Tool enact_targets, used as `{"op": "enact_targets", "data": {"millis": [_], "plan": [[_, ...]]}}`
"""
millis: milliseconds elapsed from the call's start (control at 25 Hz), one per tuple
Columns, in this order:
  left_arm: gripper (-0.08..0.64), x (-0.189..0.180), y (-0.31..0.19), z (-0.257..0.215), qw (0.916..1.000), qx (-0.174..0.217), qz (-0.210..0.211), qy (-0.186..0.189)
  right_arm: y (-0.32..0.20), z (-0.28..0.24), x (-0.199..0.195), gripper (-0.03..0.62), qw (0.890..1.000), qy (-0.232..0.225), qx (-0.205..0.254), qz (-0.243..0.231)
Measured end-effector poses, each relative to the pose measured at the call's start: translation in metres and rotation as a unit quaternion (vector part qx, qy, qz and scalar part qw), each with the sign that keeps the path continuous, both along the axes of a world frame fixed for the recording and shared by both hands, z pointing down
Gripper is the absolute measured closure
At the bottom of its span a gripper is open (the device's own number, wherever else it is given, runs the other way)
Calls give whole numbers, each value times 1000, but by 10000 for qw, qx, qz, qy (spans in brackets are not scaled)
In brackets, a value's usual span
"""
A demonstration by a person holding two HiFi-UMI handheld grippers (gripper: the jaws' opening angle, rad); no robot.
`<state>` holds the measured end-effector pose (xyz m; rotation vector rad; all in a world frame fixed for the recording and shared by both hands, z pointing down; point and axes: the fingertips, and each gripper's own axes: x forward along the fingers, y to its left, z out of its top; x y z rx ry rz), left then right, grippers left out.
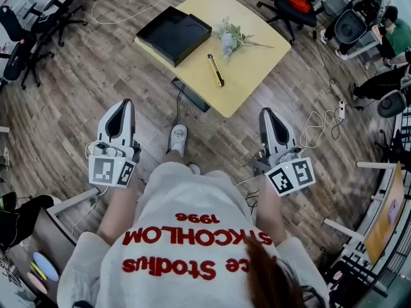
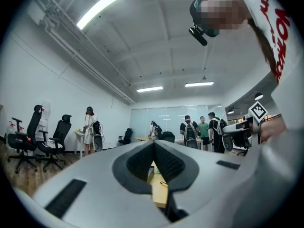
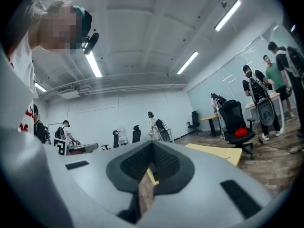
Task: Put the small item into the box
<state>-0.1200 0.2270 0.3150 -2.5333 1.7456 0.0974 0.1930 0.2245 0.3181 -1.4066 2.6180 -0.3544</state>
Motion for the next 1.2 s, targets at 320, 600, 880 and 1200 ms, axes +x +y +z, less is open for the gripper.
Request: {"op": "enact_targets", "data": {"millis": [320, 600, 880, 1200], "plan": [[553, -11, -70, -6, 9999, -27, 167, 24, -61, -8, -20, 588, 10000, -25, -27, 26], [554, -27, -141, -8, 9993, -75, 359, 86, -122, -16, -44, 588, 9999, 14, -56, 104], [554, -38, -205, -11, 9975, -72, 697, 95, -169, -17, -59, 588, 9992, 14, -123, 375], [553, -43, -248, -5, 9957, -235, 897, 75, -203, -4, -71, 588, 9982, -42, -380, 464]]}}
